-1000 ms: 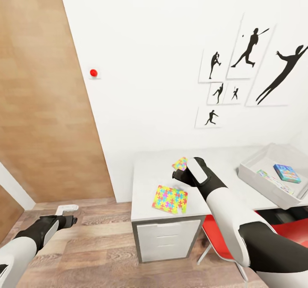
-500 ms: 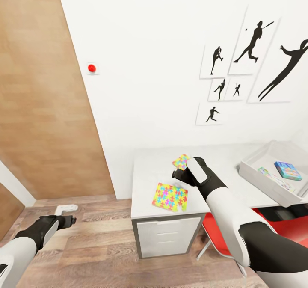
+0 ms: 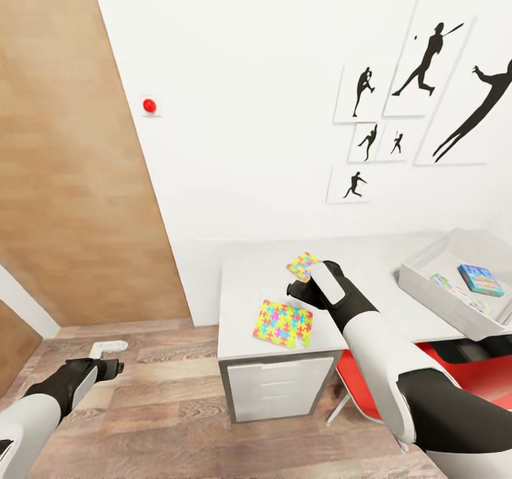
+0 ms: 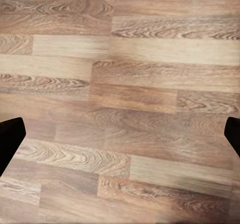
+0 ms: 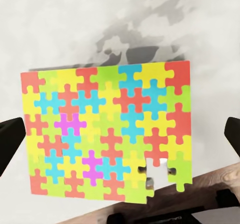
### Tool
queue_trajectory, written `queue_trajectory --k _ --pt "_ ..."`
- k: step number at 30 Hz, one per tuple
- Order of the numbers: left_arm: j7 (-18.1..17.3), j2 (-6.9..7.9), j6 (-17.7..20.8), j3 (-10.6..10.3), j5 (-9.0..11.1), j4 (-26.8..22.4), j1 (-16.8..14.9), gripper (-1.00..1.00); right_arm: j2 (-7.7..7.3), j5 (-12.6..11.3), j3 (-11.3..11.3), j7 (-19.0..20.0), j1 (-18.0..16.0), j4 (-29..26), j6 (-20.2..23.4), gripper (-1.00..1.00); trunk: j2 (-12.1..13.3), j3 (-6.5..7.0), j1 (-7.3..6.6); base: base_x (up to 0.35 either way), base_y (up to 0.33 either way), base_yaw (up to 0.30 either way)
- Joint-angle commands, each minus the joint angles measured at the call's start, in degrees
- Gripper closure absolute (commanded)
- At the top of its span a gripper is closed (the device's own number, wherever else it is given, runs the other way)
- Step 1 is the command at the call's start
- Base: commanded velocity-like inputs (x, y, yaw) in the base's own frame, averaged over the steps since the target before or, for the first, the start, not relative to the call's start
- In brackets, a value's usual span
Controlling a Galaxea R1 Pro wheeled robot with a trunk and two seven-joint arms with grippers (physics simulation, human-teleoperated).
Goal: Put all the toys in the child's room - the three board games (two on the bed and one on the table), the two jigsaw puzzles on the table, and the tennis ball on the table - inside the toy box on the table in the child's room.
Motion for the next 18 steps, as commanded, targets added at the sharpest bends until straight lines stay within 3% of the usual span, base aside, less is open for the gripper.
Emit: queue_trajectory --k 1,18 --pt "0.0 -0.04 0.4 0.4 0.0 -0.1 0.0 -1.0 -0.05 -0.6 0.2 -0.6 -0.1 -0.1 0.0 -1.0 -0.1 -0.21 0.03 0.0 0.0 0.0" --pt "0.1 0.03 0.2 0.4 -0.1 -0.1 0.0 -1.0 -0.05 -0.7 0.2 -0.6 -0.1 -0.1 0.1 -1.0 -0.1 -1.81 0.03 0.034 0.062 0.0"
